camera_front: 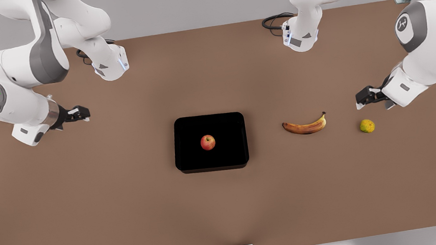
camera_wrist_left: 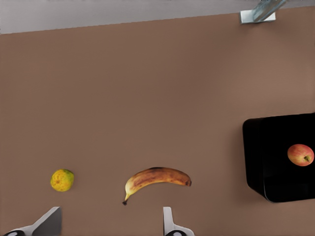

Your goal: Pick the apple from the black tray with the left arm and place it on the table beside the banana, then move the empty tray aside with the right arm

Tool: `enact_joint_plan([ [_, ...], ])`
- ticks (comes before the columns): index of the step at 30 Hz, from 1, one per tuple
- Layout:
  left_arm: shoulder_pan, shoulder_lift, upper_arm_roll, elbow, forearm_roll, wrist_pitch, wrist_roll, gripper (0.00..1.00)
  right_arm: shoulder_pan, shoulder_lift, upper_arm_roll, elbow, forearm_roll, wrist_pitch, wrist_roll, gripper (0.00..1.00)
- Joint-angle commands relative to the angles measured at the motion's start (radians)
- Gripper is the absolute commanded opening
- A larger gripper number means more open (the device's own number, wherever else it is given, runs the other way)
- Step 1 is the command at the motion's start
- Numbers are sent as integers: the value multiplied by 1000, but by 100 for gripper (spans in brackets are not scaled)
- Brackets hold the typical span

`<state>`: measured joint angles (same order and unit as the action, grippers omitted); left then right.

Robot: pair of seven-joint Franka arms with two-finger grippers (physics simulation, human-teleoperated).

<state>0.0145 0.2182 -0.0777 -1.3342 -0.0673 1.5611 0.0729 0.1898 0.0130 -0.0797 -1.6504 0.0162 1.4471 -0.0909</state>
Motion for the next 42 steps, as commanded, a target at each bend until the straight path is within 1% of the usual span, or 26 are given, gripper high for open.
enact_joint_plan([
  [1,1,-2,-1,-7,6,54,8,100,-73,-1,-3,1,4,29,-38,100],
  [2,-25,-2,-2,0,12,53,8,100,-73,-1,-3,1,4,29,-38,100],
  [3,-102,-2,-2,15,56,53,8,100,-73,1,-3,1,4,29,-36,100],
  [4,-204,-8,-2,15,87,48,-37,100,-73,1,-3,1,4,29,-36,100],
  [5,-358,-3,-2,13,96,48,-203,100,-72,1,-3,1,4,29,-36,100],
  [7,-528,41,-2,15,123,53,-303,100,-72,5,-3,1,2,27,-38,100],
  [9,-639,119,-4,15,122,59,-542,100,-70,8,-3,1,2,29,-38,100],
  [11,-792,191,-2,16,198,86,-791,100,-70,10,-3,1,2,29,-38,100],
  [13,-838,240,-2,16,193,166,-1005,100,-72,10,-3,3,2,29,-38,100],
  [14,-851,267,-2,18,190,191,-1110,100,-72,10,-3,3,2,27,-38,100],
  [16,-866,314,-2,16,190,227,-1188,100,-72,10,-3,1,2,27,-38,100],
  [18,-886,365,-2,15,193,318,-1257,100,-72,10,-3,3,2,27,-36,100],
  [21,-877,402,1,13,207,359,-1173,100,-72,10,-3,3,2,27,-36,100],
  [23,-861,408,30,16,207,359,-1069,100,-73,10,-3,3,2,27,-36,100],
  [24,-861,447,59,55,205,361,-1018,100,-72,11,-3,3,-1,27,-36,100],
  [25,-848,475,84,75,199,396,-972,100,-72,13,-3,6,1,27,-36,100],
  [27,-815,506,84,75,196,484,-952,100,-72,13,-3,6,1,27,-36,100],
  [30,-821,518,81,78,205,565,-952,100,-73,13,-3,8,1,27,-38,100],
  [32,-834,538,79,125,204,563,-970,100,-73,13,-3,8,-1,26,-38,100],
  [34,-855,590,79,205,205,556,-1019,100,-73,13,-3,8,-1,26,-38,100],
  [36,-880,625,81,233,205,559,-1062,100,-73,13,-3,8,-1,26,-38,100],
  [42,-897,681,75,234,205,550,-1055,100,-73,13,-3,8,-2,24,-38,100],
])
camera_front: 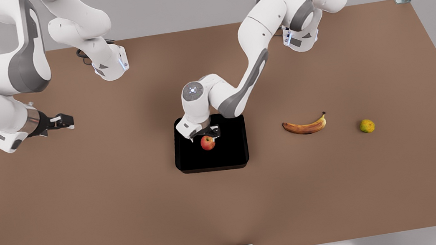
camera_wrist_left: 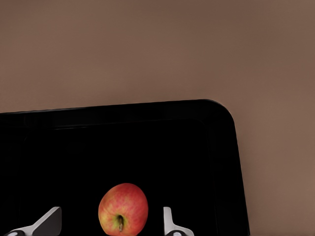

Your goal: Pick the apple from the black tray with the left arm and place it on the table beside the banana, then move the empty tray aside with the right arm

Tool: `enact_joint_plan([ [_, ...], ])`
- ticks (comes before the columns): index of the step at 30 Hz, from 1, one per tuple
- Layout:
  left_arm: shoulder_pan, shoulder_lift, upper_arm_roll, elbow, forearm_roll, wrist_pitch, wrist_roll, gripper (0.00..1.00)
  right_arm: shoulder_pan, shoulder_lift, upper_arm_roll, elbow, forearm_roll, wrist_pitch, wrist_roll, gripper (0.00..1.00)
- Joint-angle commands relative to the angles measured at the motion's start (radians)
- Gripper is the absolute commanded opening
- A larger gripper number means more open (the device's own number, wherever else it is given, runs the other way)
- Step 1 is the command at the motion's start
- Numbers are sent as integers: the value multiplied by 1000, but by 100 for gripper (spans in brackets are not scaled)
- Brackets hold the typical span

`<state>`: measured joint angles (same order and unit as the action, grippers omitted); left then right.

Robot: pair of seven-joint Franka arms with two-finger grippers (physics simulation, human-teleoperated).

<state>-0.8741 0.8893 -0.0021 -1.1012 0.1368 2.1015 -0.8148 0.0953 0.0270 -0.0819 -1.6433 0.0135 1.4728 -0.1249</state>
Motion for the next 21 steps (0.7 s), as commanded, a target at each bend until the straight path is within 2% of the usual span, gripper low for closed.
enact_joint_plan([
  [1,-9,16,-1,0,1,3,-167,100,20,-1,-2,0,0,-2,-4,100],
  [7,-17,39,-4,-14,3,-41,-133,100,20,-1,-2,0,-1,-2,-4,100],
  [9,-31,34,-1,-95,11,46,-144,100,20,-1,-2,0,-1,0,-4,100],
  [21,-20,69,14,-101,46,81,-142,100,21,-1,-2,0,-1,0,-4,100],
])
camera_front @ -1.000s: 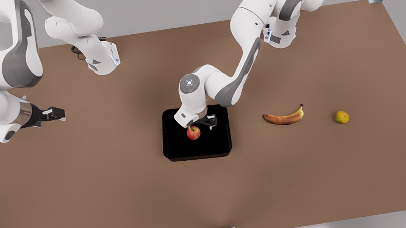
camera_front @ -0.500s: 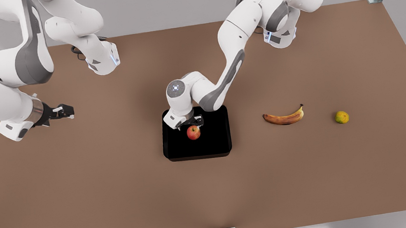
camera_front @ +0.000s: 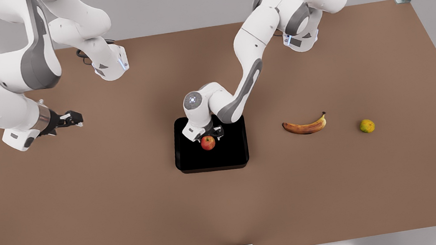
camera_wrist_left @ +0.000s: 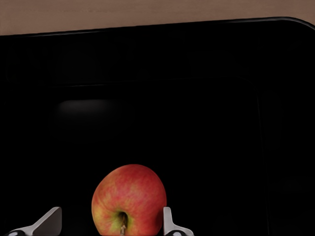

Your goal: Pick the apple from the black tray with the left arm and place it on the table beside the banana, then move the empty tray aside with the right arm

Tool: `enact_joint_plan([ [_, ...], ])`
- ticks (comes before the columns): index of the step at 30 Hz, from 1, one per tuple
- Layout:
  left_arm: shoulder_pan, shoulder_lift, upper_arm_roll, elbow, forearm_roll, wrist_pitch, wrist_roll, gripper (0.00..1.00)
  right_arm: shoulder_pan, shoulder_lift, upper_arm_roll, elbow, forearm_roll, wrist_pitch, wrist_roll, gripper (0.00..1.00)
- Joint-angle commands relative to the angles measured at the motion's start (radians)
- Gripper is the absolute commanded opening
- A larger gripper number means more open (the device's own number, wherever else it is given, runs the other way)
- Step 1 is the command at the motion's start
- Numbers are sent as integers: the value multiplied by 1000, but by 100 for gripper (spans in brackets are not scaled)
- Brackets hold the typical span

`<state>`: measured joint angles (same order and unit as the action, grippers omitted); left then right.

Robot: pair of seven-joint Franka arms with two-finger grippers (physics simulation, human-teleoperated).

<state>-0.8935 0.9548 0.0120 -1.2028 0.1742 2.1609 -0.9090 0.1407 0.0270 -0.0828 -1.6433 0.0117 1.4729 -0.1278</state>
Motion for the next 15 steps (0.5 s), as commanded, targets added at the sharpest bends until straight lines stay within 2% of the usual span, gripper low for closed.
enact_joint_plan([
  [1,-1,15,0,0,8,42,-54,100,-24,-1,-2,0,1,0,-1,100],
  [14,-1,38,5,3,8,106,-91,100,-24,-1,-2,0,1,0,-1,100],
  [15,1,39,6,3,8,106,-91,96,-26,-1,-2,0,1,0,-1,100],
])
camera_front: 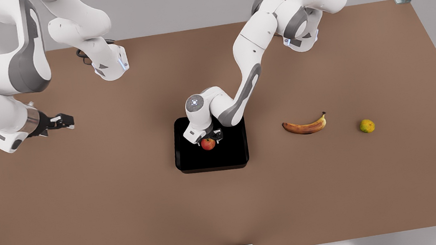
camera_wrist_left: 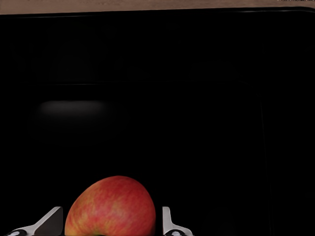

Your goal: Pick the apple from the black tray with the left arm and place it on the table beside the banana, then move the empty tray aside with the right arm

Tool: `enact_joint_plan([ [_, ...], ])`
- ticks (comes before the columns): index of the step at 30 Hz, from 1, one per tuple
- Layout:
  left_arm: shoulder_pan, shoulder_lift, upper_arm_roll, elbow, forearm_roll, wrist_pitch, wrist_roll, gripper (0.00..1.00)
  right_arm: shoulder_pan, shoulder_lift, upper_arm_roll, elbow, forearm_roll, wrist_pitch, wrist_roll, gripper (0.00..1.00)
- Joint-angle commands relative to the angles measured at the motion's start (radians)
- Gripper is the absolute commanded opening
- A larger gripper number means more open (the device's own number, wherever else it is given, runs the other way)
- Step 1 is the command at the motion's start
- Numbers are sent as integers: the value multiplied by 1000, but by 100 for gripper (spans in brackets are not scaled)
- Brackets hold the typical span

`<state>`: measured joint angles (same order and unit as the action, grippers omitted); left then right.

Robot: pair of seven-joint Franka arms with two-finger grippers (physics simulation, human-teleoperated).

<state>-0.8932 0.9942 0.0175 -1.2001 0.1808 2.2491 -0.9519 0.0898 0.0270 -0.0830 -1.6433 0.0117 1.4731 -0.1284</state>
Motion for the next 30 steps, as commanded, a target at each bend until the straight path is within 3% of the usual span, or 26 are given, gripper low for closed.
enact_joint_plan([
  [1,0,0,1,1,2,18,-47,90,27,-1,-1,0,1,0,0,100],
  [3,0,1,5,1,2,18,-47,72,27,-1,-1,0,1,0,0,100],
  [4,0,1,5,1,2,18,-45,70,27,1,-1,0,1,0,0,100],
  [7,-3,-6,5,1,19,6,-39,73,25,4,-1,0,1,0,0,100],
  [15,0,-158,4,-6,9,-279,25,73,25,4,-1,2,1,-2,0,100],
  [22,115,-526,5,-410,-29,-270,226,71,33,7,6,2,-4,0,0,100],
  [25,209,-600,9,-487,-41,-276,380,71,33,8,19,4,-1,0,1,100],
  [27,263,-600,9,-501,-43,-267,435,72,33,8,89,62,5,-7,10,100],
  [30,390,-588,9,-504,-43,-246,601,72,31,8,350,151,34,-56,337,100],
])
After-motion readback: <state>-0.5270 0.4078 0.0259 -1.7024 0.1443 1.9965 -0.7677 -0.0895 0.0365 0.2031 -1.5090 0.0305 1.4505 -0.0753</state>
